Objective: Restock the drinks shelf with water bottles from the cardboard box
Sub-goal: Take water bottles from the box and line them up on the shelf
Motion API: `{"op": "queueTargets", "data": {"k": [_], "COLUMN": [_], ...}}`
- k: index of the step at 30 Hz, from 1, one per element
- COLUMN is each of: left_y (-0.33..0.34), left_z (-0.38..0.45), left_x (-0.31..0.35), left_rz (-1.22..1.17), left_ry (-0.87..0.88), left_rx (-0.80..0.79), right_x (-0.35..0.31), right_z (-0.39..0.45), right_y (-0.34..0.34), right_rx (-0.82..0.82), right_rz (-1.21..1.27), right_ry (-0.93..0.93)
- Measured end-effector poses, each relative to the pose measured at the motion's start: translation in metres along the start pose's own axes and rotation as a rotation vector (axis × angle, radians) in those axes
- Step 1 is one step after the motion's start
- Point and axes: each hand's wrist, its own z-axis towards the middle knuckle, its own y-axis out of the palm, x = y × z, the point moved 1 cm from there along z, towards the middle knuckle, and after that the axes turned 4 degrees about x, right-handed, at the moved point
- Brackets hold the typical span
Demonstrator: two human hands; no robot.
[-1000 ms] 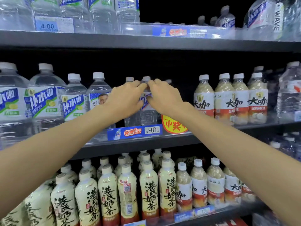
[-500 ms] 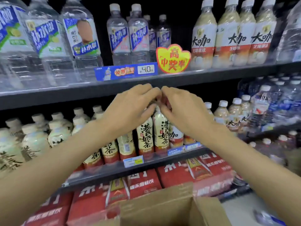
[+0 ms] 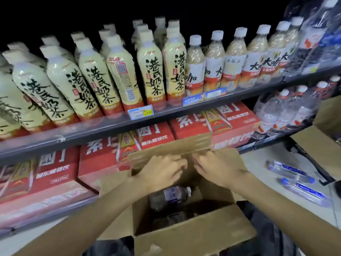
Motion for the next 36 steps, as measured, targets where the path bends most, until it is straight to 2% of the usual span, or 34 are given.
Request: {"op": "queueTargets", "data": {"k": [4,8,11,15,19,23,27,29,31,33,34,36], "left_y": [0.059,0.1,0.133,0.177,0.21,0.231,0.252,0.269,0.281,0.279,0.285,0.296], "left_z": [-0.006,0.0,0.007,0.007,0.009,0.012,0.008,0.011,0.016,0.02,0.02,0.019], "left_x": [-0.002,-0.015,-0.023,-0.036,-0.046,-0.039,-0.037,-0.039,-0.038,-0.03,-0.03,-0.03], "left_rz": [0.016,0.069,0.022,-0.078,-0.019,0.084,0.211,0.237,0.25,0.273,0.274,0.248], "left_ry": [0.009,-0.031,-0.098,-0.218,-0.221,-0.146,-0.01,0.045,0.088,0.108,0.149,0.121], "left_rx": [-0.222,-0.403,-0.533,-0.66,-0.785,-0.777,-0.637,-0.647,-0.518,-0.62,-0.582,-0.629], "right_x": [0.004,-0.004,-0.014,-0.013,-0.006,-0.008,-0.007,-0.009,-0.011,-0.015,-0.015,-0.015], "right_z": [-0.003,0.014,0.03,0.045,0.05,0.043,0.035,0.033,0.032,0.03,0.03,0.028], "right_y": [0.054,0.086,0.114,0.152,0.186,0.219,0.244,0.25,0.254,0.259,0.266,0.277], "right_rx": [-0.297,-0.505,-0.67,-0.772,-0.862,-0.854,-0.99,-0.992,-1.014,-1.055,-1.084,-1.069], "right_rz": [0.047,0.04,0.012,-0.043,-0.117,-0.134,-0.184,-0.21,-0.215,-0.169,-0.158,-0.095], "right_ry": [-0.065,-0.108,-0.164,-0.211,-0.24,-0.253,-0.317,-0.336,-0.345,-0.342,-0.33,-0.296]}}
